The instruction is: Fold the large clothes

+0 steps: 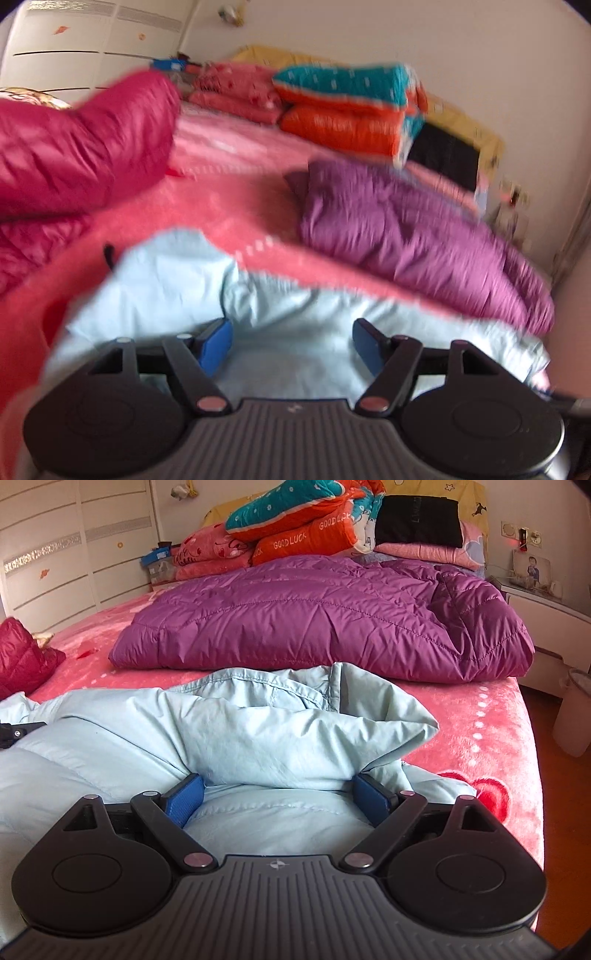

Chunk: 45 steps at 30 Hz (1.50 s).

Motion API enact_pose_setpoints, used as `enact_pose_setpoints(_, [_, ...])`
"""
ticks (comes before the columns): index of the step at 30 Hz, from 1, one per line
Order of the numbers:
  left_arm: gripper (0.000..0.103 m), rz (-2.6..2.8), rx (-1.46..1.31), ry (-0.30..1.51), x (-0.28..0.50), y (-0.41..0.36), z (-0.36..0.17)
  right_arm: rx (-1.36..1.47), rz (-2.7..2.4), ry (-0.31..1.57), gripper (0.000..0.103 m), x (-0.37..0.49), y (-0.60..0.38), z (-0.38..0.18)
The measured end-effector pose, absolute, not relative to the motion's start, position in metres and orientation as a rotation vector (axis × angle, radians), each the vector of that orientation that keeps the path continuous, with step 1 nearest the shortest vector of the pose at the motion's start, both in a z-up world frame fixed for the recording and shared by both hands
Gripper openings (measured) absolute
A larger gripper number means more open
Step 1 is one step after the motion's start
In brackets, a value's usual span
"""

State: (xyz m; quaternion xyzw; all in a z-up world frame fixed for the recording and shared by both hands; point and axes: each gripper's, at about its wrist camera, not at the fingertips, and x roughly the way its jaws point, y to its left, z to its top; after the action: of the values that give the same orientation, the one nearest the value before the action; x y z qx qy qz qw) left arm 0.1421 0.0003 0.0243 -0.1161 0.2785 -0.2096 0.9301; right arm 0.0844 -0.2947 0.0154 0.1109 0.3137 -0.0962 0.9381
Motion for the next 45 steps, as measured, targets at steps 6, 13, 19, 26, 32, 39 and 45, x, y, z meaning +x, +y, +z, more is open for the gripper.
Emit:
enact_pose_setpoints(6, [0.08, -0.3, -0.221, 0.538, 0.165, 0.027, 0.041, 0.199, -0.234, 0.607, 0.103, 0.084, -0.296, 0.04])
enact_pose_setpoints(13, [0.081, -0.209, -0.247, 0.643, 0.185, 0.044, 0.005, 0.197, -0.281, 0.64, 0.103, 0.093, -0.308, 0.031])
enact_pose_setpoints(19, [0.088, -0.217, -0.233, 0.633, 0.186, 0.038, -0.007, 0.233, -0.276, 0.651, 0.103, 0.097, -0.314, 0.018])
enact_pose_setpoints(26, [0.095, -0.229, -0.203, 0.62, 0.187, 0.034, -0.014, 0.214, -0.282, 0.66, 0.103, 0.101, -0.309, 0.009])
enact_pose_setpoints(32, [0.098, -0.234, -0.188, 0.62, 0.19, 0.03, -0.016, 0.204, -0.285, 0.659, 0.103, 0.105, -0.306, 0.006])
enact_pose_setpoints(39, [0.099, -0.22, -0.152, 0.618, 0.19, 0.024, -0.014, 0.195, -0.289, 0.652, 0.103, 0.105, -0.305, 0.005])
enact_pose_setpoints(45, [0.099, -0.167, -0.144, 0.614, 0.181, 0.024, 0.002, 0.273, -0.238, 0.621, 0.103, 0.095, -0.317, 0.011])
